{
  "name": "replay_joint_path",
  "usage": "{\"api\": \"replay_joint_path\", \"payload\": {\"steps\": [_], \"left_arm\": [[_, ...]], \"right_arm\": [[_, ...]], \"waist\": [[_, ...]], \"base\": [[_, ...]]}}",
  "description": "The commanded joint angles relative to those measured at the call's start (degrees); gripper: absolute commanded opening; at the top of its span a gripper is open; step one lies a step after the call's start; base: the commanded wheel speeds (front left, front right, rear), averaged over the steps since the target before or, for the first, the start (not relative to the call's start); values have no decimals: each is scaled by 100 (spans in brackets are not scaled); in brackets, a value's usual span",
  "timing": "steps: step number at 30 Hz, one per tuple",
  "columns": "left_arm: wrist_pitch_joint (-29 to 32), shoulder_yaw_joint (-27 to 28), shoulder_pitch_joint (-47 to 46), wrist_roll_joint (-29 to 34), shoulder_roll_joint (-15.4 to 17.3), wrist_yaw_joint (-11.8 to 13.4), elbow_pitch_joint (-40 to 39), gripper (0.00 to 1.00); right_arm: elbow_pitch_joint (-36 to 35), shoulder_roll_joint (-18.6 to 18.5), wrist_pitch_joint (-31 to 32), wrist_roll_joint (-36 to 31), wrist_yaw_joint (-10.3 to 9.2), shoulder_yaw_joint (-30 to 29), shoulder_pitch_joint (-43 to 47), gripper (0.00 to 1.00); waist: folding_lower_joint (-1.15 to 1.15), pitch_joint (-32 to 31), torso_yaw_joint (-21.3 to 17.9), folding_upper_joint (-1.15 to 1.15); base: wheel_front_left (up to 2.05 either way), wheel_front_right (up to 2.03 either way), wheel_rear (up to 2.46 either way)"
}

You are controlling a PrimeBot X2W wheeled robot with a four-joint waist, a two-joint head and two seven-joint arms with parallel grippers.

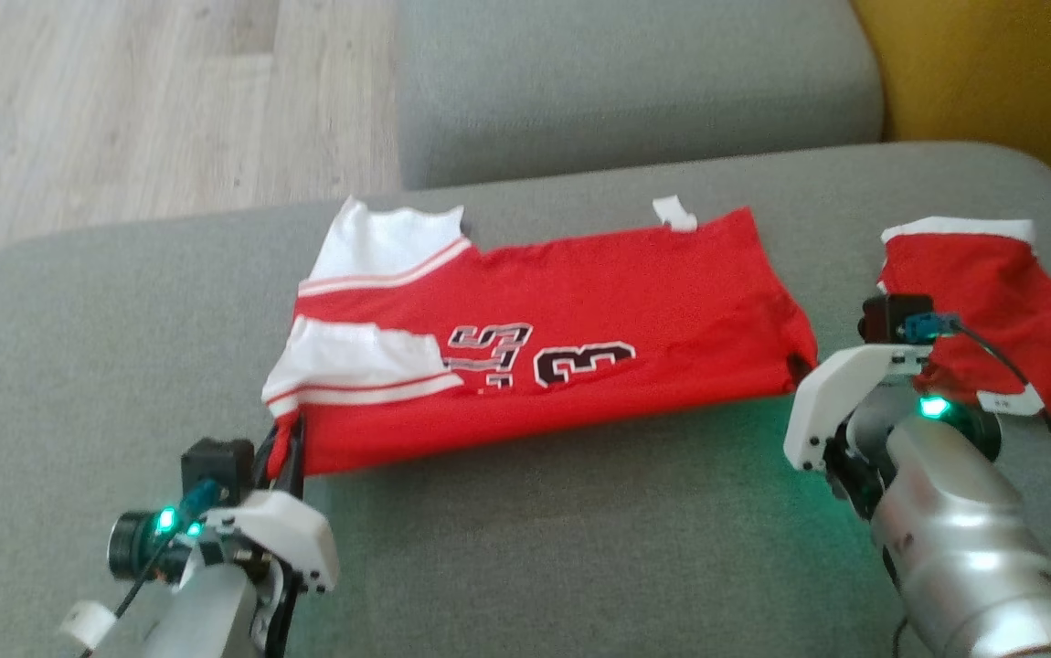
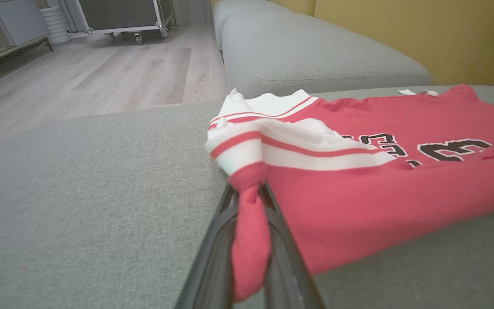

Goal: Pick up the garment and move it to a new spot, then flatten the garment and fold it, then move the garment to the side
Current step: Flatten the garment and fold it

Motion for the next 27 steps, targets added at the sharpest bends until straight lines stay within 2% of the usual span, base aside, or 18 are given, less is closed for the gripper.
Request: {"api": "replay_joint_path", "payload": {"steps": [1, 9, 13, 18, 19, 20, 21, 22, 27], "left_arm": [[7, 192, -127, -45, 227, 3, -211, 0], [585, 150, 485, -211, 401, -32, -867, 0], [865, 122, 712, -268, 465, 6, -1233, 0], [1214, 64, 925, -312, 524, 67, -1549, 0], [1298, 56, 955, -329, 527, 79, -1591, 0], [1394, 39, 985, -346, 531, 82, -1626, 28], [1479, 17, 1008, -355, 538, 80, -1668, 73], [1515, 15, 1021, -357, 549, 102, -1729, 100], [1406, 111, 978, -297, 608, 351, -2015, 100]], "right_arm": [[-262, -49, 42, 133, 20, 219, -45, 0], [-1498, -555, 612, 1228, 20, 1009, 843, 0], [-2118, -802, 815, 1567, 20, 1145, 1293, 0], [-2689, -954, 929, 1684, 20, 1117, 1676, 2], [-2797, -970, 876, 1676, 20, 1072, 1722, 97], [-2874, -970, 841, 1676, 20, 994, 1765, 100], [-2964, -966, 812, 1657, 20, 957, 1801, 100], [-3060, -944, 767, 1668, 20, 893, 1831, 100], [-3487, -910, 546, 1613, 20, 632, 1867, 100]], "waist": [[1, -130, -45, 0], [1, -317, -117, 0], [1, -306, -134, 0], [1, -235, -154, 0], [1, -213, -156, 0], [1, -190, -158, 0], [1, -166, -157, 0], [1, -139, -157, 0], [1, -25, -176, 0]], "base": [[0, 0, 0], [0, 0, 0], [0, 0, 0], [0, 0, 0], [0, 0, 0], [0, 0, 0], [0, 0, 0], [0, 0, 0], [0, 0, 0]]}}
